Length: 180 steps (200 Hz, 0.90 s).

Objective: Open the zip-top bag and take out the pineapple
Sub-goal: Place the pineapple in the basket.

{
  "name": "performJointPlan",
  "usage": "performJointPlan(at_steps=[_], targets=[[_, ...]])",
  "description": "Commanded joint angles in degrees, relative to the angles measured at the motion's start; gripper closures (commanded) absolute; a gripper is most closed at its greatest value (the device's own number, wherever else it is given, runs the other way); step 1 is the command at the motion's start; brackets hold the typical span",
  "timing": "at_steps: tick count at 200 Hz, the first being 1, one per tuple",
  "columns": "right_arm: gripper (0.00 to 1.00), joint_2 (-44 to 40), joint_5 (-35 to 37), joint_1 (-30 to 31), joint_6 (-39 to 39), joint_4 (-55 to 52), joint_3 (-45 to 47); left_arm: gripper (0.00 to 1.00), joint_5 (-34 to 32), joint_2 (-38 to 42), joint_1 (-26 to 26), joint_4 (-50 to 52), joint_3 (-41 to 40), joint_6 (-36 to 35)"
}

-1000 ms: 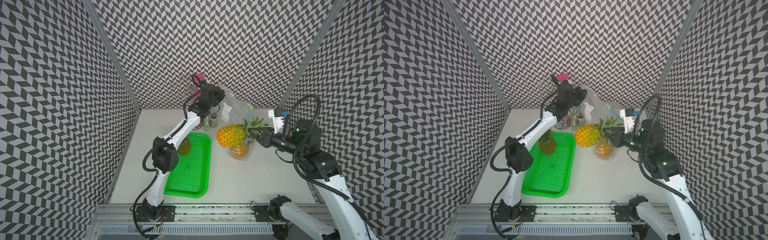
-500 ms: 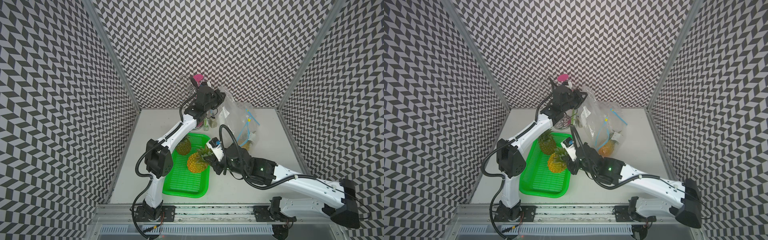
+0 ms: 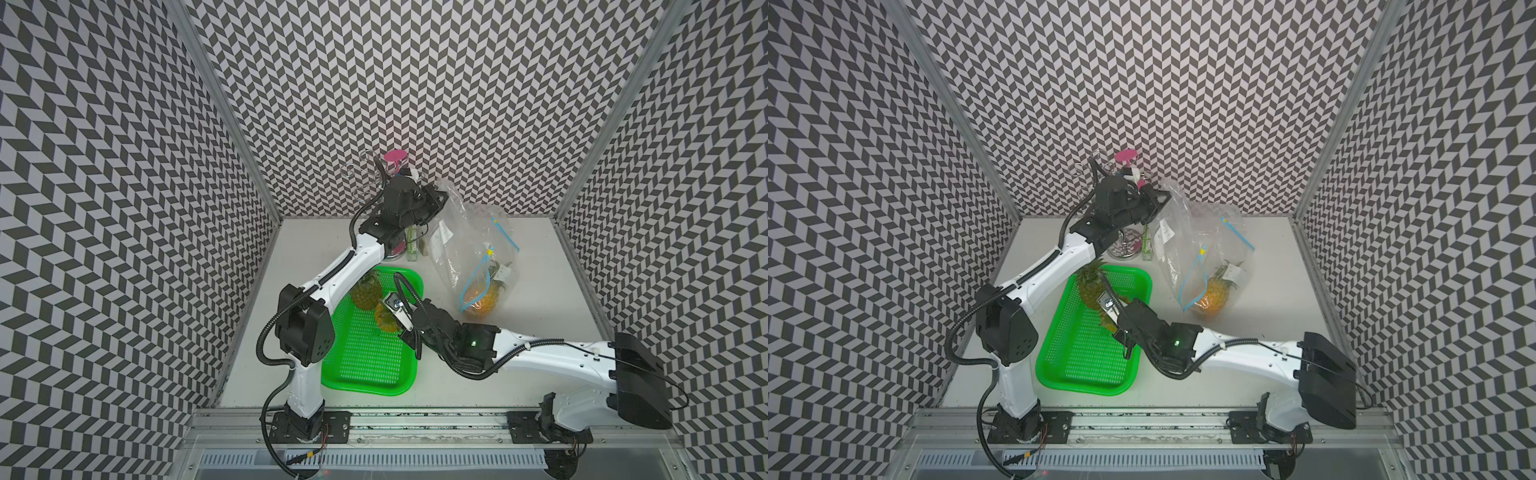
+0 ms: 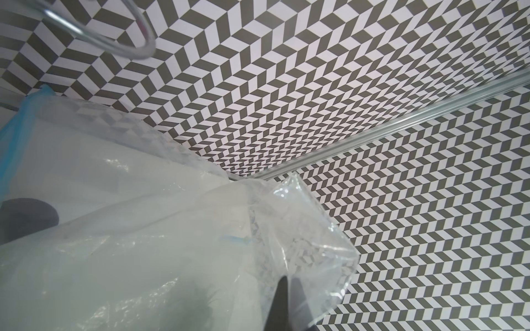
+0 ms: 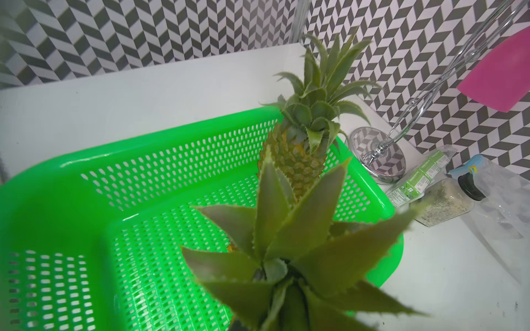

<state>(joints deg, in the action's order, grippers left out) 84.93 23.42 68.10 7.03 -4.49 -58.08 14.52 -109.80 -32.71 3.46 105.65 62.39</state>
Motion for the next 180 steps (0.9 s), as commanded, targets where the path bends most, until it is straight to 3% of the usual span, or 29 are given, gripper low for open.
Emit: performJointPlan(at_steps=[1, 16, 53, 82, 115, 123, 180], targets=[[0.92, 2.52, 3.08, 0.28, 1.54, 3.75, -3.9, 1.0, 1.51, 2.25, 0.54, -1.7, -2.09, -1.11], [0.88, 4.49, 3.3, 0.29, 2.17, 2.52, -4.82, 1.0, 2.38, 2.65, 0.8, -2.58, -4.16, -0.87], [0.41, 6.22, 2.27, 0.37, 1.96, 0.58, -6.88, 1.0, 2.65, 3.71, 0.98, -3.41, -6.42, -0.51], [0.25, 3.1, 3.74, 1.95, 2.32, -0.49, -6.75, 1.0, 3.02, 3.98, 1.42, -3.61, -6.49, 0.69], [0.18, -4.89, 5.58, 2.85, 1.63, -3.73, -6.56, 1.0, 4.94, 3.01, 1.68, -3.8, -5.42, 2.37], [0.11, -7.54, 6.88, 3.77, 1.19, -4.79, -6.27, 1.0, 5.64, 3.18, 1.68, -5.92, -6.57, 3.28], [0.12, -37.24, 0.15, 3.8, -5.91, -7.52, 2.1, 1.0, 3.75, 3.45, 0.47, -5.13, -9.97, 2.45]])
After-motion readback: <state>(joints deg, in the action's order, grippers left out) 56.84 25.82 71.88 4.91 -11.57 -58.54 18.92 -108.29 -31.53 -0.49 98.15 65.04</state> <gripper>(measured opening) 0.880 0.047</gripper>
